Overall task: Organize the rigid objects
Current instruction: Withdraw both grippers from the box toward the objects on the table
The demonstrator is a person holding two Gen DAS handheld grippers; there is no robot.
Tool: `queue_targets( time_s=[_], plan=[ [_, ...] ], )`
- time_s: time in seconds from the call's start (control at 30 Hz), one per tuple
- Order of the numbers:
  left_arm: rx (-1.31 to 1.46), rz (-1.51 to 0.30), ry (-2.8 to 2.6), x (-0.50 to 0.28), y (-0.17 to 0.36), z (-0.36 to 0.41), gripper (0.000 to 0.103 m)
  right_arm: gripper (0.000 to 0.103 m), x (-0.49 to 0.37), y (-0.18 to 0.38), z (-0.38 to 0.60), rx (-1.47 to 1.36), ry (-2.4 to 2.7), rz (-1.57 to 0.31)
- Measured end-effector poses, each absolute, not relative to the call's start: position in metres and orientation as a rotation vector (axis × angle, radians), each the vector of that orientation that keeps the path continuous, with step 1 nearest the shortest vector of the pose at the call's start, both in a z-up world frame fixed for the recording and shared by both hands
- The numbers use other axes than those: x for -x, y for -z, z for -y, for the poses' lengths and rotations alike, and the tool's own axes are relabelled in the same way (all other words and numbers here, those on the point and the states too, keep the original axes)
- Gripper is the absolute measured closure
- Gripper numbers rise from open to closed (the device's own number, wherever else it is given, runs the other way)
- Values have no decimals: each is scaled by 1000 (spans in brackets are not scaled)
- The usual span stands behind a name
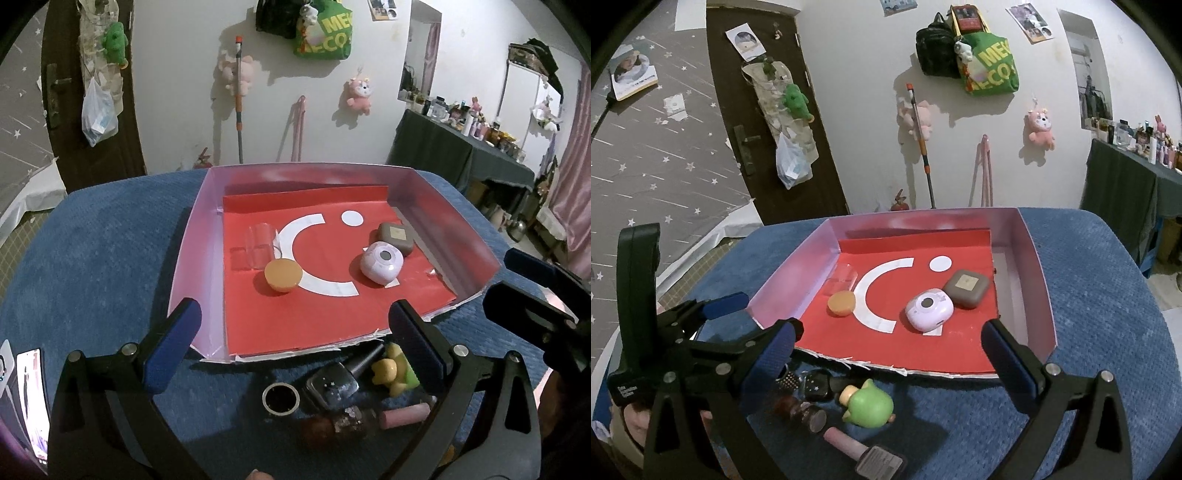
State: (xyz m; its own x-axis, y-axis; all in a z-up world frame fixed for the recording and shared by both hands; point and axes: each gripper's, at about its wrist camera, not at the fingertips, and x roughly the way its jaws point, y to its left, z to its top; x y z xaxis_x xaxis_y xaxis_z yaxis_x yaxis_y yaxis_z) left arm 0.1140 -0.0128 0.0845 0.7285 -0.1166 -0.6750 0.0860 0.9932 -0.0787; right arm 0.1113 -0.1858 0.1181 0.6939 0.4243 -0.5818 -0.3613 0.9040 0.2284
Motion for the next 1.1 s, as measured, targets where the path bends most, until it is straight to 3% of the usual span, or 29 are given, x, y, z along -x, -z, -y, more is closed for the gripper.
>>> queue_targets(
  time_s=[1.1],
  plan=[
    [42,-766,136,-86,-77,19,0,0,-87,-109,190,-108,-443,-688]
  ],
)
